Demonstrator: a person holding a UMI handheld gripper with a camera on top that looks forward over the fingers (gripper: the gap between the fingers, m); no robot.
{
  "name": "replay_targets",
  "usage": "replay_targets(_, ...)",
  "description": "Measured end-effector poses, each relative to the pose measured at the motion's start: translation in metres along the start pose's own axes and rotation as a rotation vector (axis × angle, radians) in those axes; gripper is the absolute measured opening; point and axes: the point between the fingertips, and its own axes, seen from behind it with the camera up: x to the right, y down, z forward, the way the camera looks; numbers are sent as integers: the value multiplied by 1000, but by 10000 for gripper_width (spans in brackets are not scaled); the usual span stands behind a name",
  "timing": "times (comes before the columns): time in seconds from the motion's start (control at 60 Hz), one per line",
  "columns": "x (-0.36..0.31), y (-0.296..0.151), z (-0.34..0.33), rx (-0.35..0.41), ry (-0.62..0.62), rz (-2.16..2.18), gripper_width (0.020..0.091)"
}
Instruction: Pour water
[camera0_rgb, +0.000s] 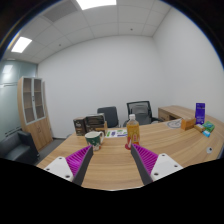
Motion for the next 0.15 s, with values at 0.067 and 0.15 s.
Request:
replay_targets(0.067,-14,-2,-25,20,-26,13,840)
replay_targets(0.15,-32,-4,-50,25,-64,11,839)
